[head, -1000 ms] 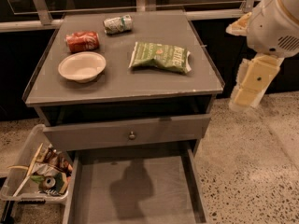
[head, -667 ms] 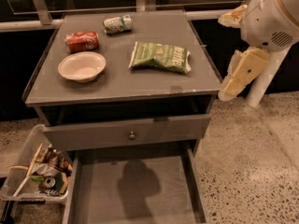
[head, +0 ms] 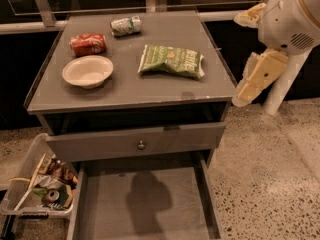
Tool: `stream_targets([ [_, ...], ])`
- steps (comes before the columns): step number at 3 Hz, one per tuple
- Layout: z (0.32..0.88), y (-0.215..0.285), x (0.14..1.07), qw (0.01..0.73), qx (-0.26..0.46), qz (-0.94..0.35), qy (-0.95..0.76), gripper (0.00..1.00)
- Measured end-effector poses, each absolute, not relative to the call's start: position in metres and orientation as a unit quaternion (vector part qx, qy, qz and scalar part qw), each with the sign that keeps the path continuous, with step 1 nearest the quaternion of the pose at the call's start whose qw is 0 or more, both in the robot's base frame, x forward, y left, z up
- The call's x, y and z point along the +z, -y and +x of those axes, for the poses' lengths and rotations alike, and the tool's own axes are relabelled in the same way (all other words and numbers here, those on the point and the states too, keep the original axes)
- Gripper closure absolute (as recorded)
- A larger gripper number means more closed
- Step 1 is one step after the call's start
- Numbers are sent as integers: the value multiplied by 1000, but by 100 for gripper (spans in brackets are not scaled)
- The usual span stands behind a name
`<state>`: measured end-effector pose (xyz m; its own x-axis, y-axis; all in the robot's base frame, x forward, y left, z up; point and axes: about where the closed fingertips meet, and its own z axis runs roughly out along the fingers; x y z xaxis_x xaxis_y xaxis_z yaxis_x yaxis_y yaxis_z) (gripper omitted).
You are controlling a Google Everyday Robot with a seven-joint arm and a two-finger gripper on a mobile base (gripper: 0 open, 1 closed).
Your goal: Place green jalapeno chip bag into middle drawer
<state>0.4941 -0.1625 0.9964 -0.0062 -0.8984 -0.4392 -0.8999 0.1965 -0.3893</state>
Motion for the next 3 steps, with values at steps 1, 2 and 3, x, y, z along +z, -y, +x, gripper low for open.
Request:
stream_targets([
  [1, 515, 140, 987, 329, 22, -642, -693, 0],
  [2, 547, 117, 968, 342, 52, -643, -684, 0],
  [3, 575, 99, 950, 350, 80, -636, -683, 0],
])
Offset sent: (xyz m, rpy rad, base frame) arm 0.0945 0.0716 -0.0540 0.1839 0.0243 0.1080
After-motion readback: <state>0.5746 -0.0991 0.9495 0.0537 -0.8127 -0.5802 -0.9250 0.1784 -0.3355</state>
